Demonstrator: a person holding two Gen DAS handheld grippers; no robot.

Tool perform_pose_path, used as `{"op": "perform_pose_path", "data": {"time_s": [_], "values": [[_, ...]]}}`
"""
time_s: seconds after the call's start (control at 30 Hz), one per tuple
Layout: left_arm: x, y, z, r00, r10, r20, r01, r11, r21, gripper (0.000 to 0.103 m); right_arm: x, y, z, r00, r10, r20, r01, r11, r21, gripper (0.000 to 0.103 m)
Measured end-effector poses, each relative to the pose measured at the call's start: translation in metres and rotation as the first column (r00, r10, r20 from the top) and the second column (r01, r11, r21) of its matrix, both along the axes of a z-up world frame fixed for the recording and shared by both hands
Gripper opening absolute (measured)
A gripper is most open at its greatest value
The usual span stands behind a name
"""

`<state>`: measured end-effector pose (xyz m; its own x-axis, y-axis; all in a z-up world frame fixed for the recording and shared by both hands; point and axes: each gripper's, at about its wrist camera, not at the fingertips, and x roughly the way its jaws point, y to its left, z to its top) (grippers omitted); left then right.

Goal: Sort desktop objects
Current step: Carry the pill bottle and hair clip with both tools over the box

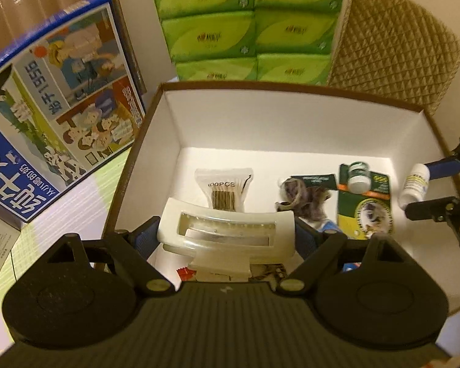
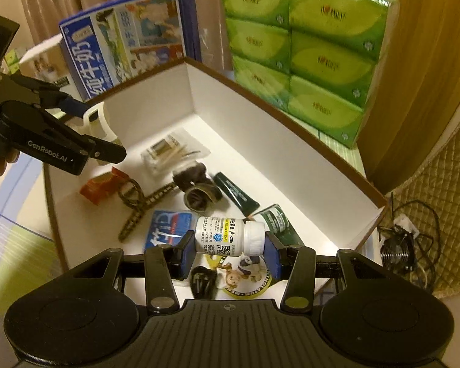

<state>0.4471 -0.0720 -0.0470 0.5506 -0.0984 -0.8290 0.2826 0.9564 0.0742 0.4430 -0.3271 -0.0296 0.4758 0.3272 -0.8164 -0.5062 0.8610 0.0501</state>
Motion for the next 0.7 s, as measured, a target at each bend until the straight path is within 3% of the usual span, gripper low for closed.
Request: {"op": "perform_pose_path", "data": {"time_s": [0.33, 0.43, 0.7], "values": [[0.025, 0.0, -0.032, 0.997, 0.037, -0.067, -0.035, 0.999, 0.035, 0.085, 0.016, 0.0, -0.014, 1.0, -0.009, -0.026, 0.008, 1.0, -0.029, 0.044], [0.027, -0.006, -0.036, 0.998, 0.009, -0.07, -0.004, 0.997, 0.072, 0.085, 0.017, 0.001, -0.014, 1.0, -0.001, -0.023, 0.0, 0.999, -0.035, 0.044], [0.033, -0.008, -0.046, 0.995, 0.007, -0.095, 0.001, 0.997, 0.08, 0.086, 0.018, 0.003, -0.015, 1.0, 0.022, -0.02, -0.023, 0.998, -0.062, 0.044]]}}
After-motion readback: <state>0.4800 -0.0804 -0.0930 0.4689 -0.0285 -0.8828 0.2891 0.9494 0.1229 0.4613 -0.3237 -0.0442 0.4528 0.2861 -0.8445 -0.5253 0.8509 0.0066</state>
